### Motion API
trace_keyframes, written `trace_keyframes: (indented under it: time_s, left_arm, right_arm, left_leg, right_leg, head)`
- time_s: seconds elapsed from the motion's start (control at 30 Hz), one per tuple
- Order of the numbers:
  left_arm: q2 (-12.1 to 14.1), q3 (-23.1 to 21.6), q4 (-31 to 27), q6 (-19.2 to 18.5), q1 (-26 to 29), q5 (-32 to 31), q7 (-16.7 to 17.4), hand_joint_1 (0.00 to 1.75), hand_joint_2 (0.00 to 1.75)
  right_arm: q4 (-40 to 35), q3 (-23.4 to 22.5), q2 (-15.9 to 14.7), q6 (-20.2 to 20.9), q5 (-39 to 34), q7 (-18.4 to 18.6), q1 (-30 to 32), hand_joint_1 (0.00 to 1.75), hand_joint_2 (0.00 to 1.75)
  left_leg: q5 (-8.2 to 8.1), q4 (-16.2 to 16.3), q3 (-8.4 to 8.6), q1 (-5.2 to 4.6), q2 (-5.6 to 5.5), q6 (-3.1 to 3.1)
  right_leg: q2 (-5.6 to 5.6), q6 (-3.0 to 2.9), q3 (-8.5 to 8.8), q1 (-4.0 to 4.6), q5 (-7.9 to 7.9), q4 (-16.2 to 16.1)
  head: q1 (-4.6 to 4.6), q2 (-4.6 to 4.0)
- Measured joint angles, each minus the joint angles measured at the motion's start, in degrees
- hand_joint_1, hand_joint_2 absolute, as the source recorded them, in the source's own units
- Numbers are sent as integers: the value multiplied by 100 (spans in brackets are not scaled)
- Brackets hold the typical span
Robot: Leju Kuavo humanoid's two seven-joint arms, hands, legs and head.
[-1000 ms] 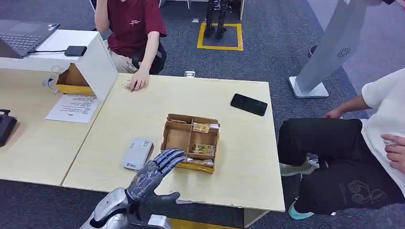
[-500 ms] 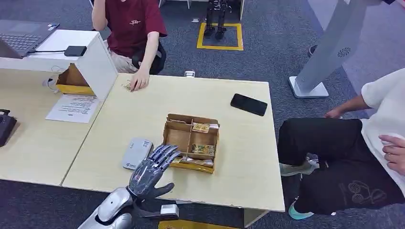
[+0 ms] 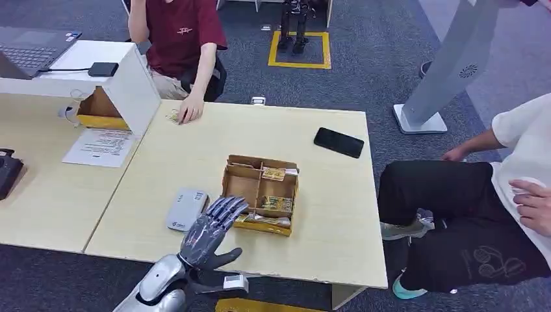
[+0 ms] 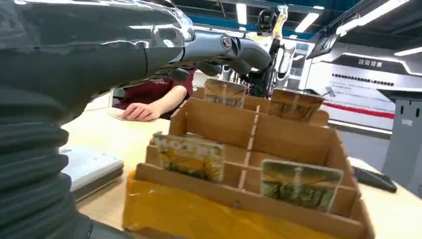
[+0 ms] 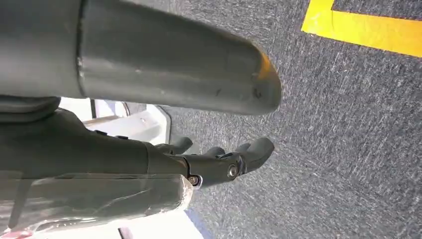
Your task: Pass the card to the sensor for recognition and then transmit it.
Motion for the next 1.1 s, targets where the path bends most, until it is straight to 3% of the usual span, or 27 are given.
trace_keyframes:
  time_s: [0.27,1.1]
  left_arm:
    - [-210,9,72,74,-230,-133,192,0,175]
    - [-378,273,800,350,-396,-291,323,0,175]
  right_arm:
    - [0,-7,2,-2,39,-46,-3,0,0]
    - [0,-42,9,0,142,-55,-5,0,0]
  left_leg:
    - [0,0,0,0,1,0]
    - [0,0,0,0,1,0]
  right_leg:
    - [1,0,1,0,0,0]
    - [1,0,0,0,0,0]
  head:
    - [0,0]
    - [0,0]
